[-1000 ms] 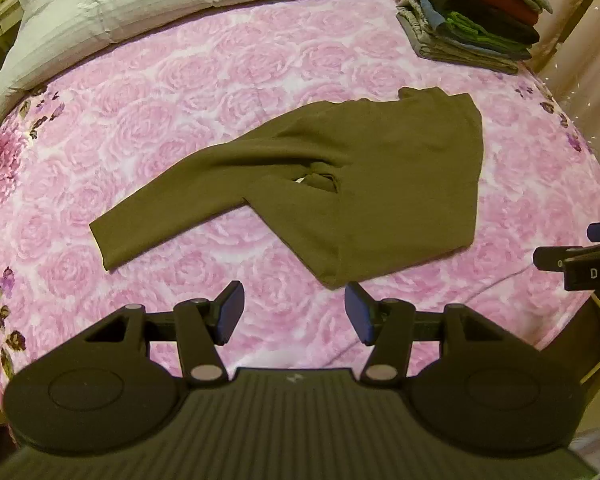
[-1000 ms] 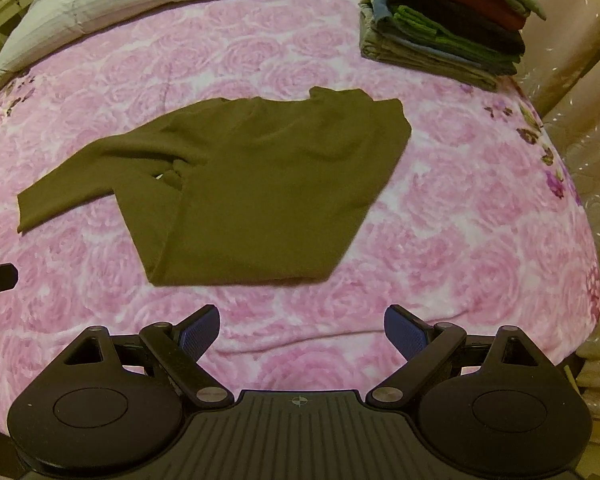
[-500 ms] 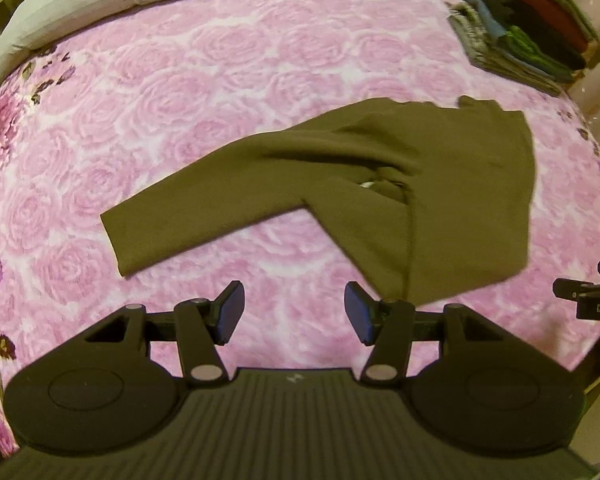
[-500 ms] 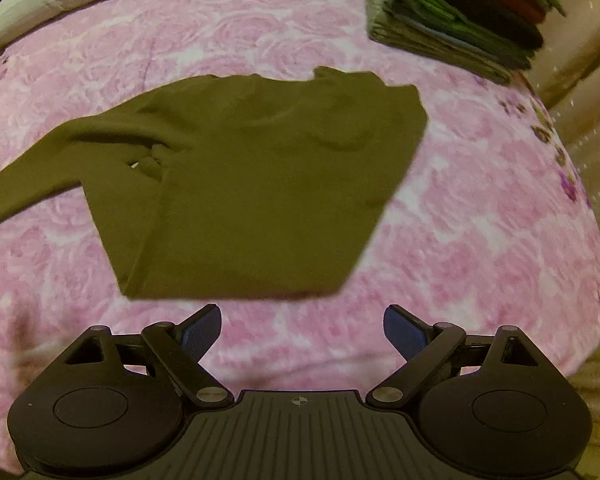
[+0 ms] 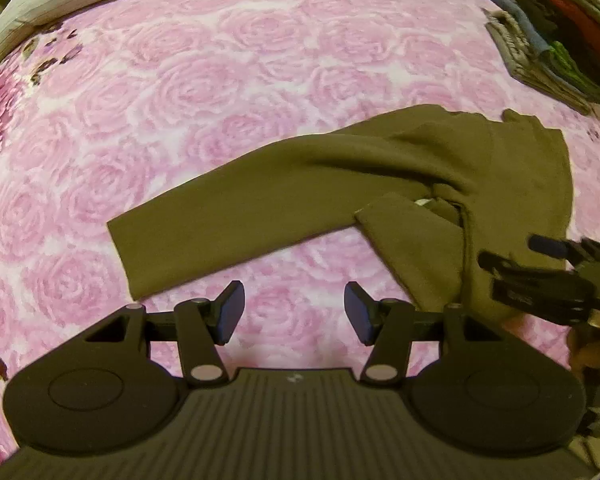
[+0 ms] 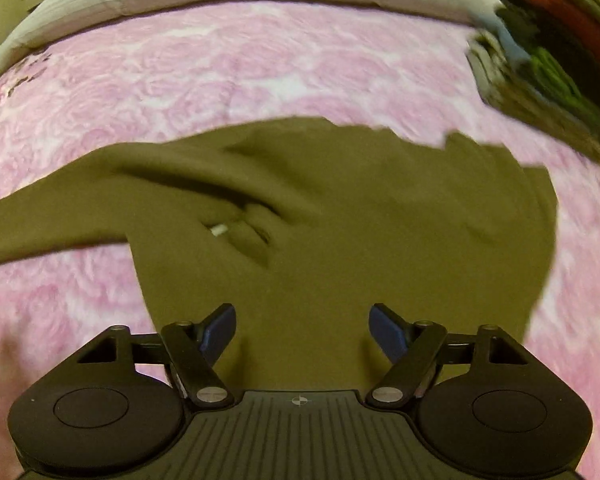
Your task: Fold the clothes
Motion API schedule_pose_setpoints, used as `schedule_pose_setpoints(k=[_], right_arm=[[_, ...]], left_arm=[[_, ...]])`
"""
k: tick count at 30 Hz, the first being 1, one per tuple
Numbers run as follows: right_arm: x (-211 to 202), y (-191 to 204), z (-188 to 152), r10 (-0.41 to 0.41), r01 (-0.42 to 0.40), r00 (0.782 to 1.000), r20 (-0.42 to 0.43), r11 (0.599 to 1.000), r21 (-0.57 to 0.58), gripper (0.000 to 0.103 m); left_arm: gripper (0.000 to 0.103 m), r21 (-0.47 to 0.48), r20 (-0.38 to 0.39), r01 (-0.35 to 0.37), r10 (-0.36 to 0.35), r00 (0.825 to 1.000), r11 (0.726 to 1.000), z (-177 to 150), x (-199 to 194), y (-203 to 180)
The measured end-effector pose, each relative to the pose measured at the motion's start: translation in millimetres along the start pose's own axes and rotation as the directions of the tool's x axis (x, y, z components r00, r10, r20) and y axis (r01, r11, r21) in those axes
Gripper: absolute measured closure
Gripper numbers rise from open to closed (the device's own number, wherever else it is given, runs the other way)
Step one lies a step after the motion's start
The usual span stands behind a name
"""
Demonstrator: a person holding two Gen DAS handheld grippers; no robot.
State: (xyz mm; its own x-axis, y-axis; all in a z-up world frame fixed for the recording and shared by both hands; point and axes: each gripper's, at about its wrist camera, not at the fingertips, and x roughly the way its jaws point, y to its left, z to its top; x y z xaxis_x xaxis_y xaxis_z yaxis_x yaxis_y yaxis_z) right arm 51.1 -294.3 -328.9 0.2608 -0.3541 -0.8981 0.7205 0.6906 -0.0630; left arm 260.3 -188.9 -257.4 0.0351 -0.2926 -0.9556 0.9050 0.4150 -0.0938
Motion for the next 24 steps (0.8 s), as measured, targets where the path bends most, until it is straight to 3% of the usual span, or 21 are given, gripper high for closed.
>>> schedule_pose_setpoints(k=[3, 4, 5, 9, 13, 17, 19, 20, 21, 22, 23, 24], right_arm=[[31.5, 8.2, -6.5, -0.067, 0.063, 0.996, -0.051, 0.995, -0.073, 0.054], [36.4, 4.1, -10.1, -0.064, 0.06, 0.996, -0.058, 0.996, -0.068, 0.073], [34.6, -2.8, -14.3, -0.048, 0.046, 0.998, -0.049, 0.998, -0.052, 0.097], [-7.2, -36.2, -32.7, -0.039, 0.04, 0.997, 0.063, 0.999, -0.01, 0.1], [-74.5, -104.9, -67.1, -0.128, 0.12, 0.983, 0.129, 0.99, 0.069, 0.1], [-111.4, -197.2, -122.8, -0.307, 0.294, 0.95, 0.061, 0.942, 0.164, 0.1], [-99.2, -256.4, -149.4, -0.358, 0.39, 0.919, -0.165, 0.888, 0.245, 0.1], [-96.5, -280.8, -161.5, -0.372, 0.44, 0.892, -0.256, 0.845, 0.305, 0.099], [-101.5, -293.7, -167.2, -0.377, 0.456, 0.886, -0.269, 0.816, 0.357, 0.098], [-108.5, -303.8, -171.1, -0.38, 0.458, 0.887, -0.262, 0.791, 0.405, 0.082], [-115.5, -313.9, -175.0, -0.383, 0.459, 0.888, -0.255, 0.765, 0.452, 0.046], [-122.5, -324.0, -179.0, -0.386, 0.459, 0.889, -0.248, 0.736, 0.497, 0.031]], left_arm=[[0.052, -0.012, -0.003, -0.012, 0.012, 1.0, 1.0, -1.9, 2.1, 2.2], [0.052, -0.009, -0.003, -0.014, 0.014, 1.0, 1.0, -2.3, 1.9, 1.2], [0.052, -0.006, -0.002, -0.015, 0.015, 1.0, 1.0, -2.6, 1.6, 0.1], [0.053, 0.018, 0.006, -0.012, 0.012, 1.0, 1.0, -3.3, -2.7, -8.1], [0.056, 0.04, 0.027, 0.03, -0.031, 0.999, 0.999, -1.8, -16.2, -20.3], [0.056, 0.085, 0.058, 0.101, -0.106, 0.993, 0.991, 4.0, -29.7, -40.3], [0.056, 0.107, 0.063, 0.123, -0.13, 0.99, 0.987, 9.7, -28.6, -55.5], [0.056, 0.113, 0.063, 0.128, -0.136, 0.989, 0.985, 13.0, -26.1, -62.8], [0.056, 0.124, 0.062, 0.132, -0.141, 0.988, 0.983, 16.8, -22.4, -72.0], [0.056, 0.135, 0.061, 0.136, -0.145, 0.987, 0.981, 20.7, -18.5, -81.5], [0.056, 0.161, 0.065, 0.137, -0.149, 0.987, 0.977, 24.5, -13.4, -91.7], [0.056, 0.189, 0.071, 0.138, -0.154, 0.986, 0.972, 28.3, -8.2, -101.9]])
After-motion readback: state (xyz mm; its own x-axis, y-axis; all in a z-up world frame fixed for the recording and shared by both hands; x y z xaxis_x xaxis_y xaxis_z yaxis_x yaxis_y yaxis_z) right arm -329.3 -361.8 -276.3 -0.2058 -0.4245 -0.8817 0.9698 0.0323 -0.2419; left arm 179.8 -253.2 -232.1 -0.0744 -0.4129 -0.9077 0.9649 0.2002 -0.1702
